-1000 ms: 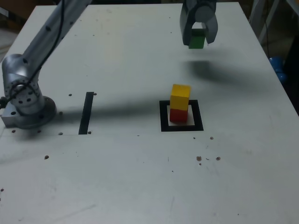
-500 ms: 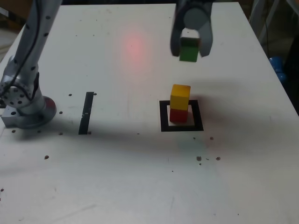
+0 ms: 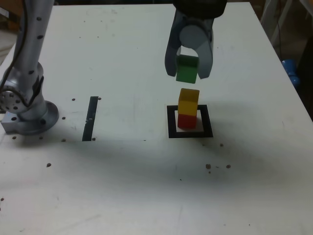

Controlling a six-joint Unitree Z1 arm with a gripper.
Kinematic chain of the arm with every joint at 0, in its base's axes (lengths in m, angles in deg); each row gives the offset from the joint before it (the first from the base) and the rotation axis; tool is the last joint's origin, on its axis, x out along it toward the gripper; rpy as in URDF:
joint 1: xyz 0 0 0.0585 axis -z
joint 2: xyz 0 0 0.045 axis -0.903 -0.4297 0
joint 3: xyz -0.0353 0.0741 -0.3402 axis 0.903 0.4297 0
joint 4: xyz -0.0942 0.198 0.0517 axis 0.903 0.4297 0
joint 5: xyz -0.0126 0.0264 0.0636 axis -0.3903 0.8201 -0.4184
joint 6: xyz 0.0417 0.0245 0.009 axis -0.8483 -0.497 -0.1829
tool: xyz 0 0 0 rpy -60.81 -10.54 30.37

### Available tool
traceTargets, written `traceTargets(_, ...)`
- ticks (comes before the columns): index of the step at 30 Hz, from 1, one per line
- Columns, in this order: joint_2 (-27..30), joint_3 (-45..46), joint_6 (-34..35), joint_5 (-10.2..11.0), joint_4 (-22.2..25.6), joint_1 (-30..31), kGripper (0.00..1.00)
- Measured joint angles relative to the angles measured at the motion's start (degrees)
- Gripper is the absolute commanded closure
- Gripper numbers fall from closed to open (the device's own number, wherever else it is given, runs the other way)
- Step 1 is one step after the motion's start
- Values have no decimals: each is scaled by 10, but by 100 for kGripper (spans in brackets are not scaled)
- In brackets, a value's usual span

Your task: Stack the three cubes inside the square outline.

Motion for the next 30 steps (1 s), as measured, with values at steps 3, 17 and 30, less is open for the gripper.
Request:
traceTargets(3,0,3,6,0,-4,10,70)
traceTargets(17,-11,12,13,-1,-16,21,70)
traceTargets(30,-17,20,11,-3,-23,22,1)
